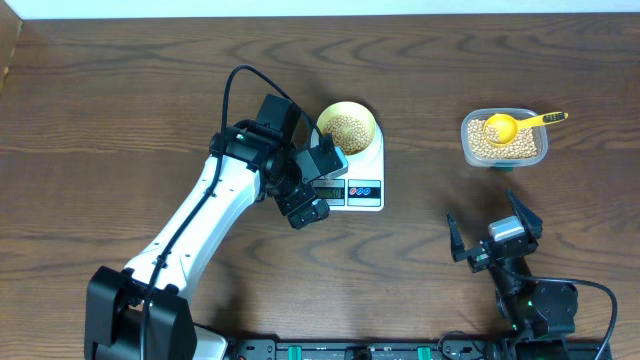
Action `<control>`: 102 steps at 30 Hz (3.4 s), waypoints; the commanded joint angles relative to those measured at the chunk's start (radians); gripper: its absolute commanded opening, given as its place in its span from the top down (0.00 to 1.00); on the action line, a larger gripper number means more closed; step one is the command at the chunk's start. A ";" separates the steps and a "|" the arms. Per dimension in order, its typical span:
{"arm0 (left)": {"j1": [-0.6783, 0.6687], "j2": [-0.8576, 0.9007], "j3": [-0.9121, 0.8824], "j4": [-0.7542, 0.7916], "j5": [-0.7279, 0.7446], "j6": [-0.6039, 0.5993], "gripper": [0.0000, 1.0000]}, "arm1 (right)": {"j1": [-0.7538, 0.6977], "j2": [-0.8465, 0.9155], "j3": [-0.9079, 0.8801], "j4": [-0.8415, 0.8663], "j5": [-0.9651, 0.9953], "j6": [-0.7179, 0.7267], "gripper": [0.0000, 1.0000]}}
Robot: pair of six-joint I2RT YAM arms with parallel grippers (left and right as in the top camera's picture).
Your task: Scoop item into bowl and weigh 50g on scale
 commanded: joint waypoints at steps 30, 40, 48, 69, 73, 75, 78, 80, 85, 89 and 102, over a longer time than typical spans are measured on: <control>0.005 0.006 -0.002 -0.003 0.005 0.006 0.02 | 0.005 -0.007 -0.001 -0.005 0.014 -0.012 0.01; 0.005 0.006 -0.002 -0.003 0.005 0.007 0.02 | 0.005 -0.007 -0.001 -0.005 0.014 -0.012 0.01; 0.004 0.006 -0.002 -0.003 0.005 0.007 0.02 | 0.005 -0.007 -0.001 -0.005 0.014 -0.012 0.01; 0.005 0.006 -0.002 -0.003 0.005 0.006 0.02 | 0.005 -0.007 -0.001 -0.005 0.014 -0.012 0.01; 0.004 0.006 -0.002 -0.004 0.005 0.006 0.02 | 0.005 -0.007 -0.001 -0.005 0.014 -0.012 0.01; 0.004 0.006 -0.002 -0.009 0.005 0.006 0.02 | 0.005 -0.007 -0.001 -0.005 0.014 -0.012 0.01; 0.005 0.006 -0.002 -0.058 -0.023 0.006 0.02 | 0.005 -0.007 -0.002 -0.005 0.014 -0.012 0.01; 0.005 -0.004 -0.003 -0.095 -0.026 0.006 0.02 | 0.005 -0.007 -0.001 -0.005 0.014 -0.012 0.01; 0.005 -0.070 -0.031 -0.097 -0.025 0.006 0.02 | 0.005 -0.007 -0.001 -0.005 0.014 -0.012 0.01; 0.005 -0.139 -0.081 -0.052 -0.029 0.006 0.02 | 0.005 -0.007 -0.002 -0.005 0.014 -0.012 0.01; 0.005 -0.423 -0.468 0.297 -0.140 0.006 0.02 | 0.005 -0.007 -0.001 -0.005 0.014 -0.012 0.01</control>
